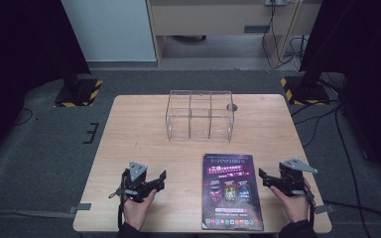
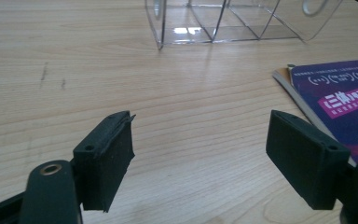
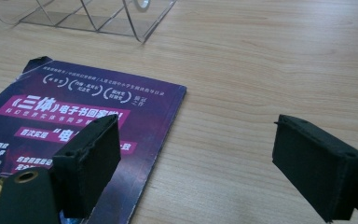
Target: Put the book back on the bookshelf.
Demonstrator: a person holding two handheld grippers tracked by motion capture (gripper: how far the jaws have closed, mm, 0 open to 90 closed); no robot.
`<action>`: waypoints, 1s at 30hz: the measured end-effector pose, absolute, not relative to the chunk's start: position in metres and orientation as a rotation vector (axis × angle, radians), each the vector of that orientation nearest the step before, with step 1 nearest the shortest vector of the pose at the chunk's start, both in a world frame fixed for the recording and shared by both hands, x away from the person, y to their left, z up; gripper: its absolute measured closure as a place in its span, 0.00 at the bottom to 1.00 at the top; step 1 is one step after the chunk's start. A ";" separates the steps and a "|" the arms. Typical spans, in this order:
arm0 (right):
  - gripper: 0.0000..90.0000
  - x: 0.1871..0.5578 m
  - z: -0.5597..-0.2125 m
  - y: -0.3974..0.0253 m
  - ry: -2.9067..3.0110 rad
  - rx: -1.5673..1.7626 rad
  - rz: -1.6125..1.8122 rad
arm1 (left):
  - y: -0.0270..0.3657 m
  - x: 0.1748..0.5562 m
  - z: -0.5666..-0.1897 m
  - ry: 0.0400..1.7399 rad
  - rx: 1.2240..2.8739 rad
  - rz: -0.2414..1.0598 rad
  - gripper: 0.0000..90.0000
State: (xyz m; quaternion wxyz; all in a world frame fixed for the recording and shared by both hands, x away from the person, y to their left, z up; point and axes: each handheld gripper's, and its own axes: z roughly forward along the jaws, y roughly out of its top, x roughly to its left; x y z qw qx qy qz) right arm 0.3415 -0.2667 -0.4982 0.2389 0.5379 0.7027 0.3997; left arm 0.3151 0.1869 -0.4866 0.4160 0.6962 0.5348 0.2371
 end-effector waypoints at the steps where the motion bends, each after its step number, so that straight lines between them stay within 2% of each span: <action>1: 0.17 0.341 -0.498 -0.266 1.926 1.469 1.095 | 0.185 0.315 -0.486 1.338 1.752 0.592 0.24; 30: 0.20 0.340 -0.503 -0.247 1.982 1.444 1.117 | 0.133 0.327 -0.484 1.226 1.792 0.511 0.26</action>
